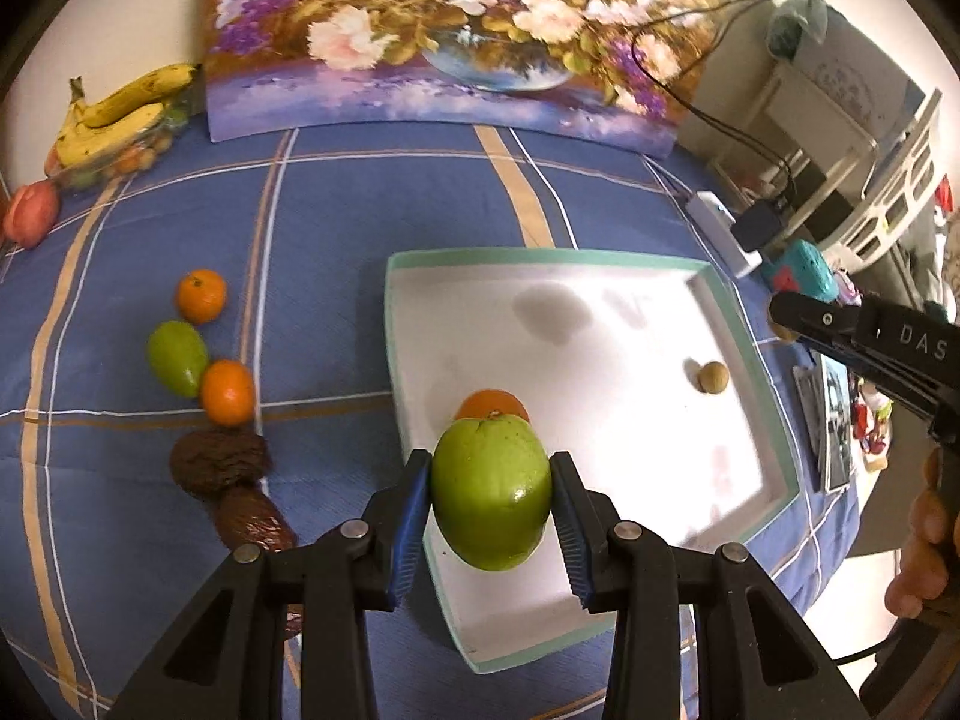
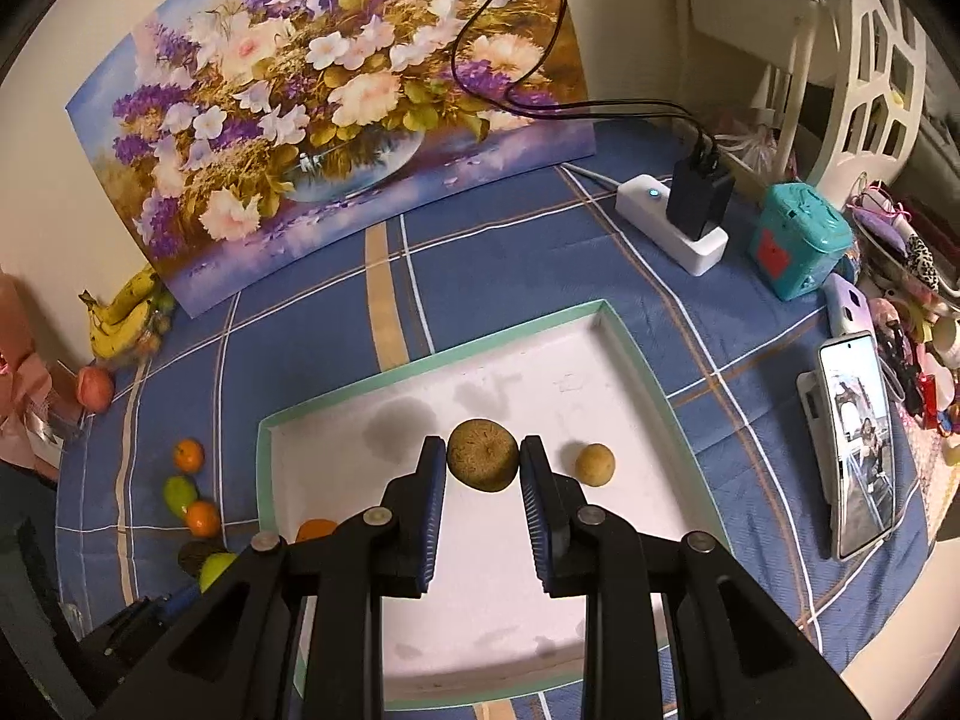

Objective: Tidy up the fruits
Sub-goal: 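Carry the green fruit with the left tool while the right tool carries the tan fruit over the tray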

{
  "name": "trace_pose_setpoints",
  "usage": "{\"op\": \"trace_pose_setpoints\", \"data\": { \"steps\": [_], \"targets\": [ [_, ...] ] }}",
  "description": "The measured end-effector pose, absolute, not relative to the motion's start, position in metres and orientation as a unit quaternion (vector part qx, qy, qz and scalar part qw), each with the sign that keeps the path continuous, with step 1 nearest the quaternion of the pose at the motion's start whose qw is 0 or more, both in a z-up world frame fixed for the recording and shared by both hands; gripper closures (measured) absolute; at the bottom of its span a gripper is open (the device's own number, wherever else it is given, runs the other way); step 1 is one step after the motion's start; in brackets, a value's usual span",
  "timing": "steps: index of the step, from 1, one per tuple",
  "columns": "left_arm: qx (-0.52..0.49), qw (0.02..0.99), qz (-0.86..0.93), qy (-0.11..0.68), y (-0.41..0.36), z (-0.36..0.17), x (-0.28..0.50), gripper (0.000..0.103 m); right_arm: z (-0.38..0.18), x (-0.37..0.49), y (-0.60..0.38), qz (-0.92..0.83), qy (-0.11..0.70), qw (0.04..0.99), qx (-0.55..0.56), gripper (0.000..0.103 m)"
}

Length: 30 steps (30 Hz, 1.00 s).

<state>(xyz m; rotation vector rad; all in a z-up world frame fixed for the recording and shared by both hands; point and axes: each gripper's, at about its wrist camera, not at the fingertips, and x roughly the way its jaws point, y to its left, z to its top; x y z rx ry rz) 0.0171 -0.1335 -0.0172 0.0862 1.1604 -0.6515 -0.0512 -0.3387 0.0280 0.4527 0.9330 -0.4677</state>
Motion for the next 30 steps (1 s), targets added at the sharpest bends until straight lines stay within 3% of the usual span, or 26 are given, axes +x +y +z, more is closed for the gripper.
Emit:
{"op": "trace_pose_setpoints", "data": {
  "steps": [30],
  "targets": [
    [0.092, 0.763, -0.301, 0.564, -0.161, -0.052, 0.0, 0.062, -0.044, -0.038, -0.347, -0.224, 0.544, 0.779, 0.217, 0.077]
  ]
}}
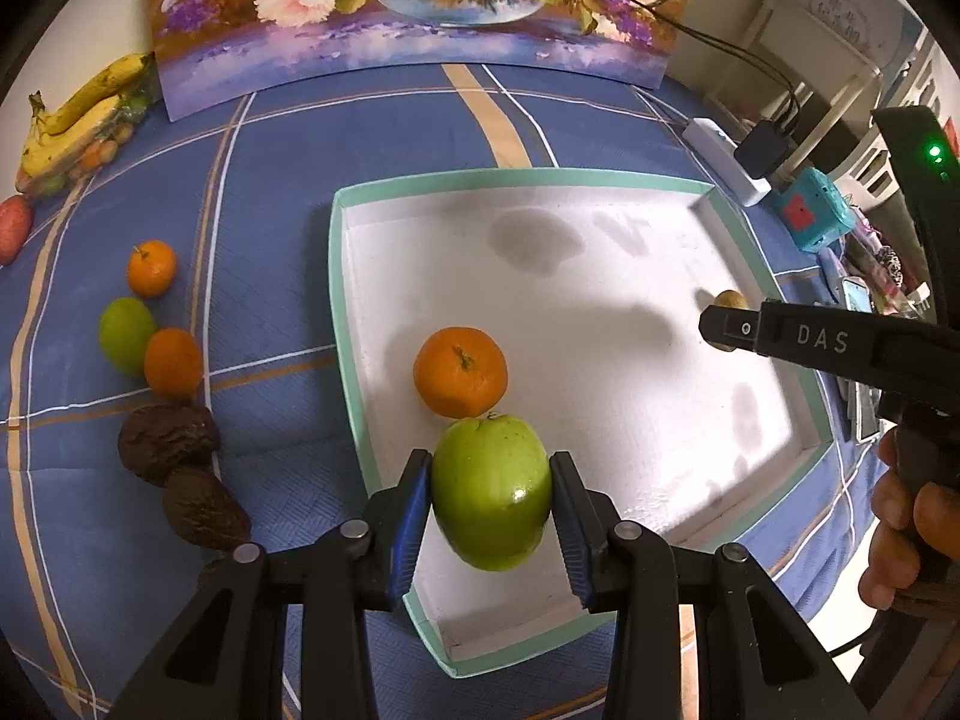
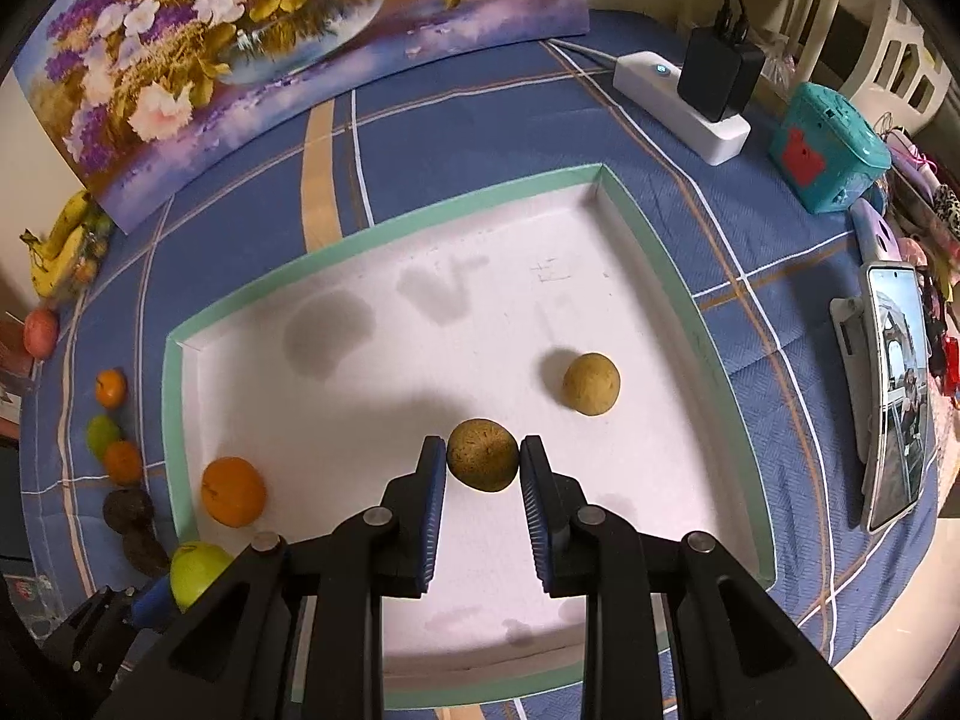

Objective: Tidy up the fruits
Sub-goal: 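Carry the green fruit with the left tool while the right tool carries the tan fruit over the tray, then open the left tool beside the orange while the right tool releases the tan fruit in the tray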

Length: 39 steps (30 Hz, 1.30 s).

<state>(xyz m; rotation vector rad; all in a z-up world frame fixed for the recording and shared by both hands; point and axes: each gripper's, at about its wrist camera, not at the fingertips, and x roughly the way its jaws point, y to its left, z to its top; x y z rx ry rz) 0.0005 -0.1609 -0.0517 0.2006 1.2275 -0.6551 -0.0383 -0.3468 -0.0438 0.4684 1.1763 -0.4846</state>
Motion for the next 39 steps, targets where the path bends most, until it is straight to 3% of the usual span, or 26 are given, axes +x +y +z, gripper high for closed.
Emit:
{"op": "trace_pose_setpoints", "data": {
  "steps": [22, 39],
  "targets": [
    [0.108, 0.75, -0.288, 0.585, -0.169, -0.073, 0.005, 0.061, -0.071, -0.032, -0.346, -0.226, 0.578, 0.757, 0.205, 0.077],
    [0.077, 0.765, -0.31, 0.559, -0.153, -0.038, 0.007, 0.06, -0.064, -0.03, -0.342, -0.231, 0.572, 0.761, 0.201, 0.072]
  ]
}}
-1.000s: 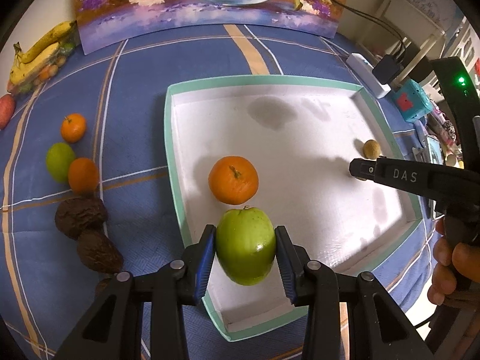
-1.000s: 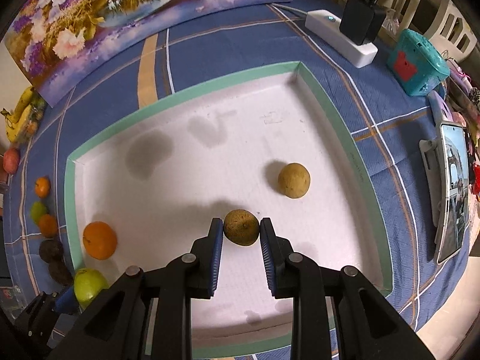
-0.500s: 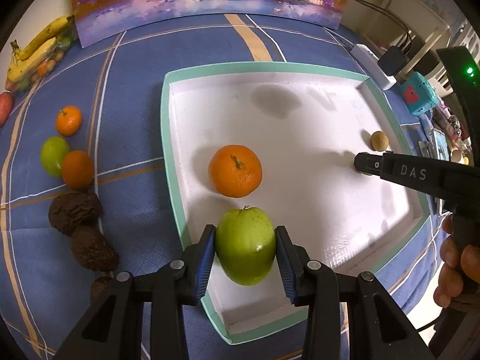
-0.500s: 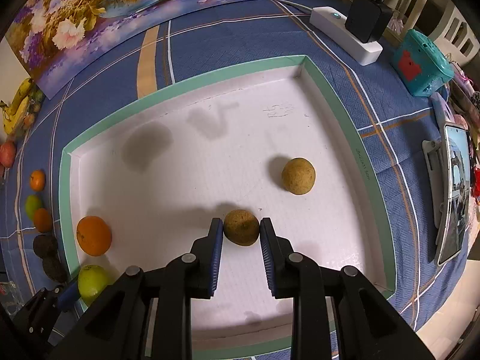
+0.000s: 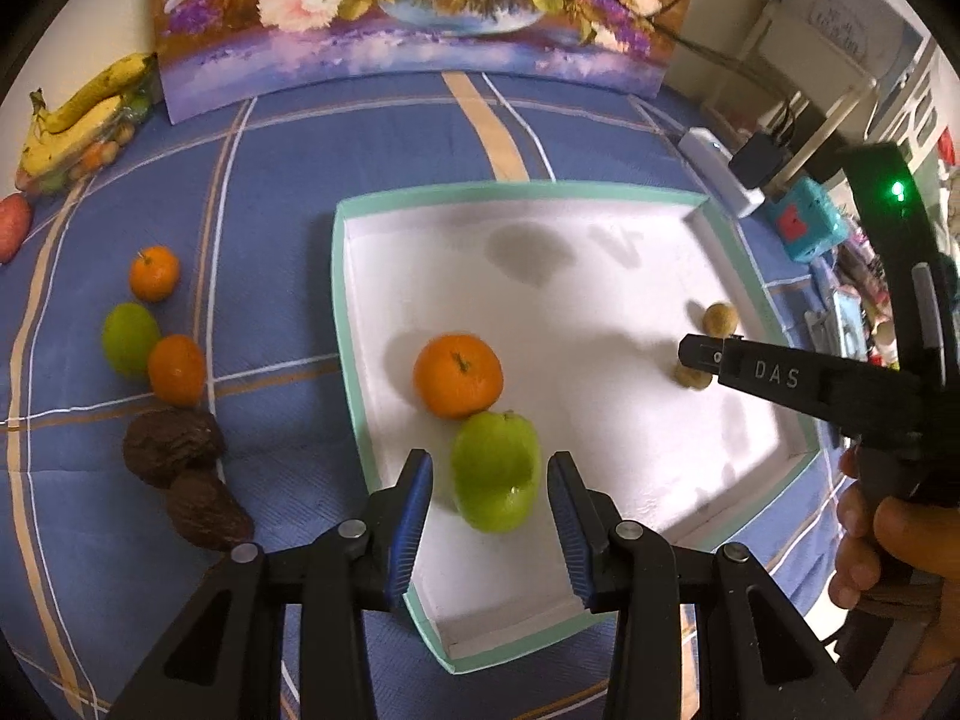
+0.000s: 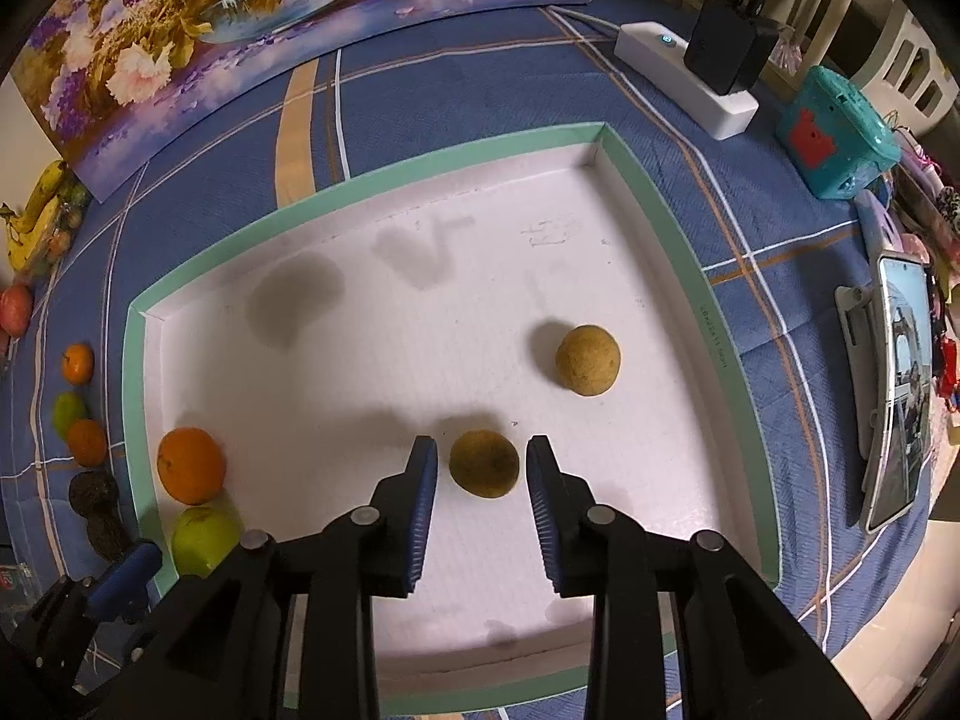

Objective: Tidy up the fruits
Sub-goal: 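Open the left tool beside the orange while the right tool releases the tan fruit in the tray, then move both open tools back toward the fruit row beside the tray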

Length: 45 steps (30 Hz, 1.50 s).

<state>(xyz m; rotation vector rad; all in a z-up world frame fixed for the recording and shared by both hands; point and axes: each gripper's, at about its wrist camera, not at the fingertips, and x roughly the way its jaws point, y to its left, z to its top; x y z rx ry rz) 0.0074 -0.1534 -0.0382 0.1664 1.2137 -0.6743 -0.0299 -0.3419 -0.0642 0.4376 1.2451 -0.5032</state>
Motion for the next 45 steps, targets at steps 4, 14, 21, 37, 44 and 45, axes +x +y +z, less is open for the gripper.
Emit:
{"op": "trace_pose_setpoints", "data": {
  "steps": [4, 14, 21, 37, 44, 45],
  "targets": [
    [0.055, 0.776, -0.31, 0.547, -0.144, -0.026, 0.013, 0.058, -0.048, -0.032, -0.34, -0.236, 0.554, 0.774, 0.196, 0.072],
    [0.001, 0.799, -0.255, 0.545, -0.104, -0.019, 0.042, 0.04, -0.019, -0.041, -0.341, -0.242, 0.524, 0.795, 0.187, 0.071],
    [-0.021, 0.822, -0.163, 0.545, -0.066, -0.032, 0.065, 0.018, -0.032, -0.033, -0.335, -0.238, 0.54, 0.788, 0.175, 0.043],
    [-0.042, 0.844, -0.107, 0.525, -0.029, -0.03, 0.081, 0.0, -0.03, -0.028, -0.317, -0.234, 0.527, 0.805, 0.138, 0.014],
    [-0.057, 0.849, -0.103, 0.515, -0.016, -0.025, 0.083, 0.0, -0.021, -0.027, -0.312, -0.226, 0.494, 0.826, 0.147, 0.014],
    [-0.066, 0.85, -0.105, 0.512, -0.012, -0.023, 0.084, 0.0, -0.02, -0.026, -0.311, -0.225, 0.491, 0.829, 0.148, 0.014]
  ]
}}
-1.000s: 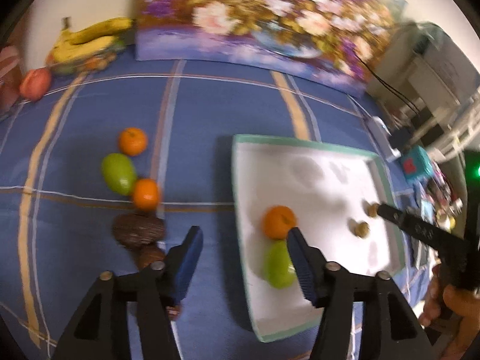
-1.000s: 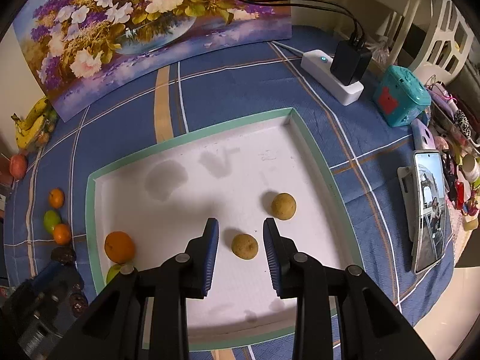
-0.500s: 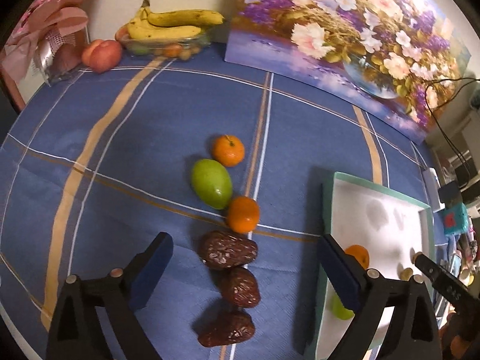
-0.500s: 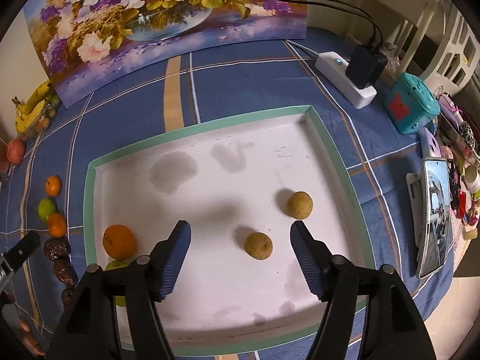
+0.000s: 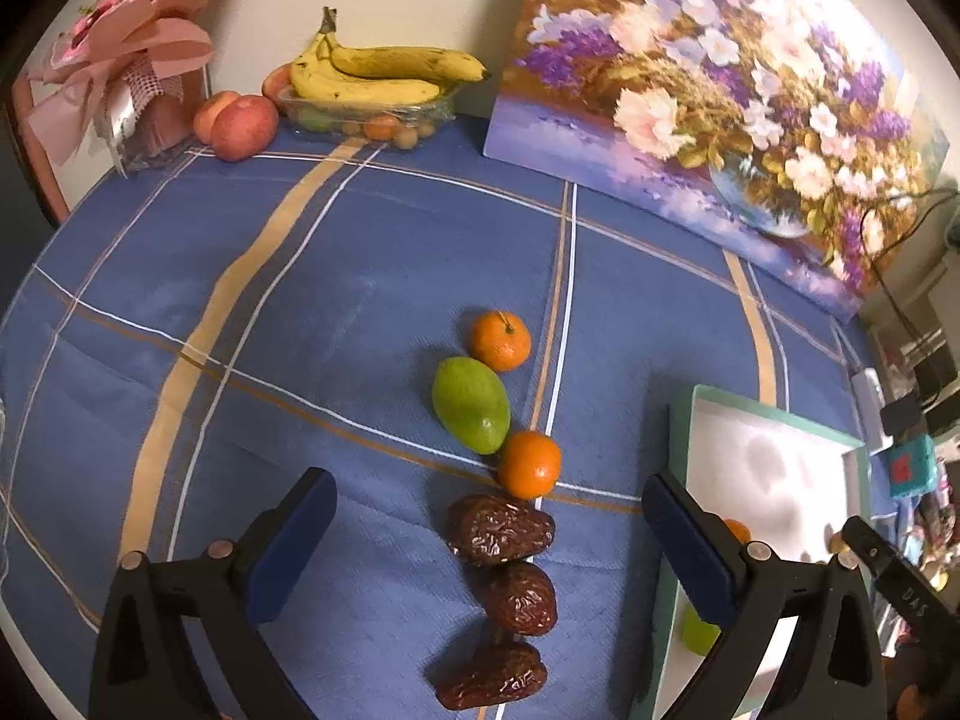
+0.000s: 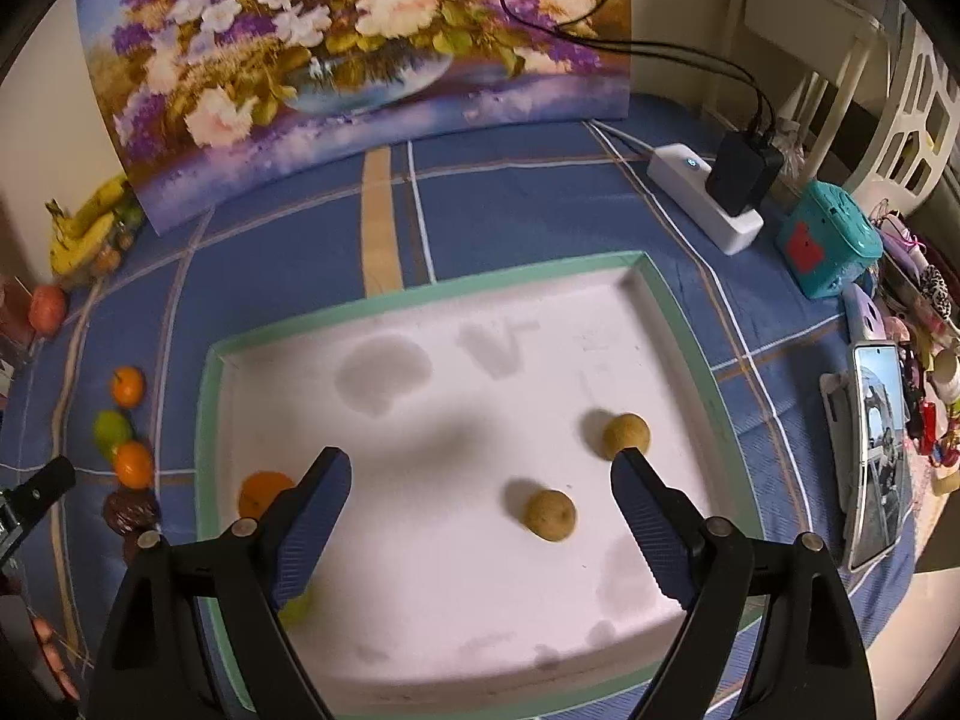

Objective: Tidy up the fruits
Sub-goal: 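Move both open tools back toward the fruit row beside the tray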

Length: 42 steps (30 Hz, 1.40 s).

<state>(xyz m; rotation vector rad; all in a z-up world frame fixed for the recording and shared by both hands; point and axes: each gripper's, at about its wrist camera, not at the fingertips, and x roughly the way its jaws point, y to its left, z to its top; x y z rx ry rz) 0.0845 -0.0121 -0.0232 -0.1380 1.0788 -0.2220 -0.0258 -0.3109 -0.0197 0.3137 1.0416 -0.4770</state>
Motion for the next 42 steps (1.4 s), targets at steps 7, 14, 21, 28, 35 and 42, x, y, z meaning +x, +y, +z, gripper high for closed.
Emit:
{"op": "trace_pose_setpoints", "data": {
  "steps": [7, 14, 21, 28, 35, 42],
  "targets": [
    [-0.11, 0.857, -0.116, 0.489, 0.011, -0.014, 0.09, 0.0, -0.016, -0.019, -0.3, -0.213, 0.475, 0.839, 0.159, 0.014],
    [-0.124, 0.858, -0.116, 0.485, 0.035, -0.008, 0.096, 0.0, -0.013, -0.002, -0.277, -0.173, 0.476, 0.848, 0.155, 0.014],
    [-0.113, 0.869, -0.083, 0.474, 0.059, -0.001, 0.101, 0.0, -0.004, 0.015, -0.248, -0.122, 0.451, 0.866, 0.177, 0.014],
    [-0.138, 0.872, -0.066, 0.464, 0.08, 0.004, 0.108, 0.001, -0.002, 0.034, -0.217, -0.082, 0.444, 0.873, 0.185, 0.032],
    [-0.139, 0.861, -0.07, 0.484, 0.083, -0.008, 0.121, 0.001, -0.013, 0.052, -0.188, -0.048, 0.461, 0.868, 0.178, 0.044],
    [-0.13, 0.844, -0.078, 0.515, 0.07, -0.03, 0.14, 0.003, -0.039, 0.07, -0.163, -0.021, 0.495, 0.853, 0.167, 0.05]
  ]
}}
